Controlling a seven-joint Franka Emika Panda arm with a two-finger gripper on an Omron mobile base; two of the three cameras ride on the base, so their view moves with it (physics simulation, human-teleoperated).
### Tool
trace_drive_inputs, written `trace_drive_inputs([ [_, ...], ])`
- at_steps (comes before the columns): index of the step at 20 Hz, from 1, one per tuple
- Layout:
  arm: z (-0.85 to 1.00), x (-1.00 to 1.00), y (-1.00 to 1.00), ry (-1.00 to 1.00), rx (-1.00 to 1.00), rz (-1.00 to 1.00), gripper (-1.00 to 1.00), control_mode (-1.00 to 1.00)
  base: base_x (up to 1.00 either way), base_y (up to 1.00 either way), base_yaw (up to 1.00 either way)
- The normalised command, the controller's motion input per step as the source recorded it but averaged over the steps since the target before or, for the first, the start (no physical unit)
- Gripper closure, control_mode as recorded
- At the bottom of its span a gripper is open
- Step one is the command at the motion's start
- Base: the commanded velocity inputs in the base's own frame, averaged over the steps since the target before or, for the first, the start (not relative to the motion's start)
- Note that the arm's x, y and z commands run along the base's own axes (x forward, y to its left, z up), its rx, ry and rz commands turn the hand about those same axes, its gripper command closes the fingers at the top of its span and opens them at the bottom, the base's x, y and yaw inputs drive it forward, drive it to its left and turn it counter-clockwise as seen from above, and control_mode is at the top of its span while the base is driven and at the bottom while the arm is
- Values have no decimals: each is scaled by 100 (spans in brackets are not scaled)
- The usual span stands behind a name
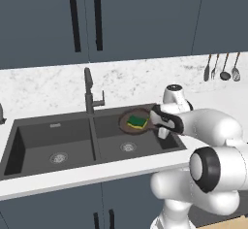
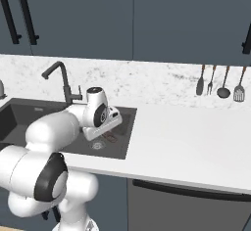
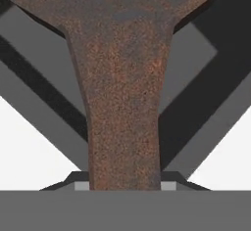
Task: Pick the pan and sponge and place them into the sink. Then turn on the water.
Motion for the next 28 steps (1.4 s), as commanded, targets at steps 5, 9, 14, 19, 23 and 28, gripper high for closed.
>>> trace_drive_inputs([
  [5,0,11,27,13,9,18,100,-100,0,0,0],
  [9,-5,8,14,10,8,17,100,-100,0,0,0],
  [14,-17,8,9,9,7,14,100,-100,0,0,0],
  [19,-22,4,23,8,6,11,100,-100,0,0,0],
  [23,-18,0,20,7,1,5,100,-100,0,0,0],
  [28,-28,1,0,0,0,1,100,-100,0,0,0],
])
